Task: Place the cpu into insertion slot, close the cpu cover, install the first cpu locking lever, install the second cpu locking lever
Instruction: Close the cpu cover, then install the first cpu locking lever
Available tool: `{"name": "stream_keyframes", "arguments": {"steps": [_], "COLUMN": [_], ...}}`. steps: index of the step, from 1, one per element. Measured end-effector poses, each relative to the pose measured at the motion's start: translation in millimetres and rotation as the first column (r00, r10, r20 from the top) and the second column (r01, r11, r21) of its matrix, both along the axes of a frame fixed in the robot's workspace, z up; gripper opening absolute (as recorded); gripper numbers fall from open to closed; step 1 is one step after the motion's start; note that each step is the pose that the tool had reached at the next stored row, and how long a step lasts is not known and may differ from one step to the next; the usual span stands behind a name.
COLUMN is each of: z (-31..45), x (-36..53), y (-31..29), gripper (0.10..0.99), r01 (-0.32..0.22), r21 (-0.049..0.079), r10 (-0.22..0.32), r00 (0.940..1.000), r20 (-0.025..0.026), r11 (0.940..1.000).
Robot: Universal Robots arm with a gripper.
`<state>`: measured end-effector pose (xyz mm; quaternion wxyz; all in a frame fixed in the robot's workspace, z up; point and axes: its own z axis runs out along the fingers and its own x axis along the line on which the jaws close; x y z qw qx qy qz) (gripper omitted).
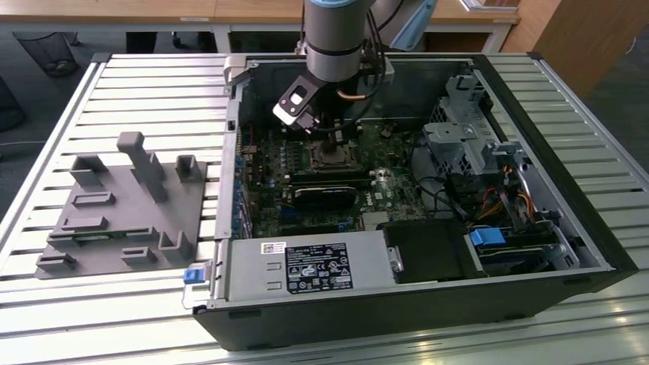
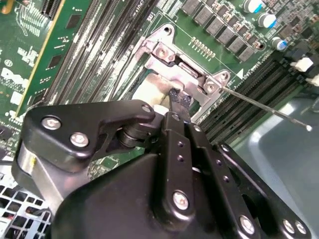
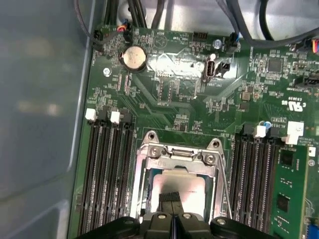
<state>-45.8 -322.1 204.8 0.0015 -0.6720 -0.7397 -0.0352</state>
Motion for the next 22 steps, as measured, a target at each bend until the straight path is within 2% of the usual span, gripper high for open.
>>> {"name": "stream_keyframes", "arguments": {"steps": [3, 16, 22], "z": [3.8, 5.4, 9.2], "x": [0.0, 0.0, 0.0], "y": [0.0, 0.0, 0.0], "gripper": [0.106, 0.106, 0.106], "r01": [0.0, 0.0, 0.0], "r21": [0.0, 0.0, 0.0], "r10": [0.0, 0.0, 0.0], "r00": [1.0, 1.0, 1.0], "r20": [-0.0001, -0.0002, -0.0005], "r11": [1.0, 1.0, 1.0]}}
